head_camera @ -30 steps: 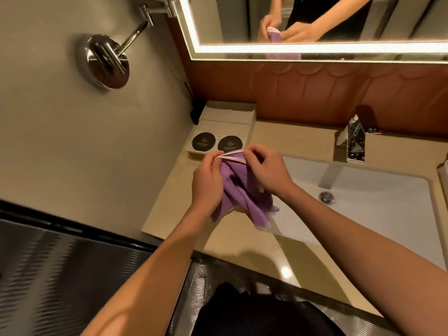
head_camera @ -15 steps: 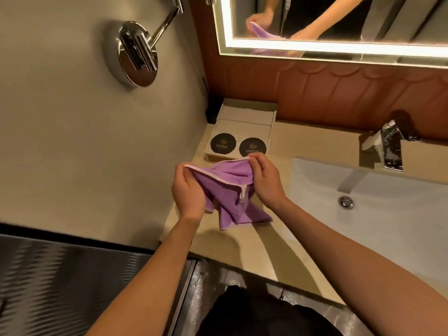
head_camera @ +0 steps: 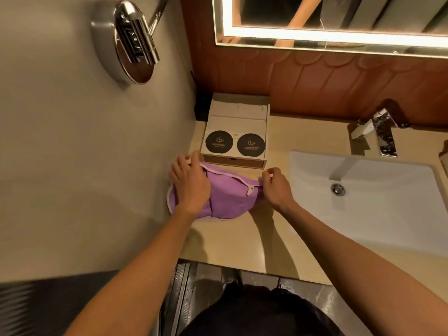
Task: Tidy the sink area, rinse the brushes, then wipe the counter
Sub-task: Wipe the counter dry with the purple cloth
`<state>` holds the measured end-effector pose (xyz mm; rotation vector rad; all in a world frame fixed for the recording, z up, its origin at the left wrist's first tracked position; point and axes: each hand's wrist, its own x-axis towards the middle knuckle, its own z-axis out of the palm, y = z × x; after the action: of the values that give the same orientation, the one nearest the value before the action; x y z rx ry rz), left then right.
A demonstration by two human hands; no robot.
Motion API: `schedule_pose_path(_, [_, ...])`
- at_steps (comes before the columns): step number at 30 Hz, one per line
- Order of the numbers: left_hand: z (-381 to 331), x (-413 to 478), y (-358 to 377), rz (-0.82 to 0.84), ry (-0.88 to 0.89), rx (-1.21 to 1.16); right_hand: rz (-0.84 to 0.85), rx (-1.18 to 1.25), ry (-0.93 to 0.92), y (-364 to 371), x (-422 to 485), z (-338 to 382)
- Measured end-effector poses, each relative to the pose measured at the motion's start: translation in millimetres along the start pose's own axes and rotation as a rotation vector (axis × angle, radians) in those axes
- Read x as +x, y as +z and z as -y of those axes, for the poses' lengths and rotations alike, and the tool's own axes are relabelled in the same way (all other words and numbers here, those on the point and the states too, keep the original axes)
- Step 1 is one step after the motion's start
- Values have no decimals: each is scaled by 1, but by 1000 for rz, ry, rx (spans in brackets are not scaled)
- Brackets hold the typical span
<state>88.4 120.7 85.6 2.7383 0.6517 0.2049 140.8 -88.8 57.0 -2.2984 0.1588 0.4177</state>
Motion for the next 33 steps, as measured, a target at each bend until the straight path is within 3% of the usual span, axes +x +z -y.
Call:
schedule_pose_path(4, [4, -13, 26, 158, 73, 49, -1, -94, -142, 12, -14, -10])
schedule_pose_path(10, [9, -28, 70, 564, 196, 151, 177, -370, -513, 50, -30, -22])
schedule_pose_path(14, [17, -16, 85, 627, 218, 220, 228, -568, -513, 77, -24, -24])
schedule_pose_path(19, [37, 0, 99, 592, 292, 243, 243, -722, -486, 98, -5, -23])
schedule_pose_path(23, [68, 10, 107, 390, 420, 224, 264, -768, -538, 115, 5, -8])
schedule_pose_path(27, [81, 25, 111, 394, 414, 312, 281, -766, -517, 134, 12, -1])
schedule_pose_path(33, [85, 26, 108, 337, 380, 219, 305, -772, -533, 135, 18, -2])
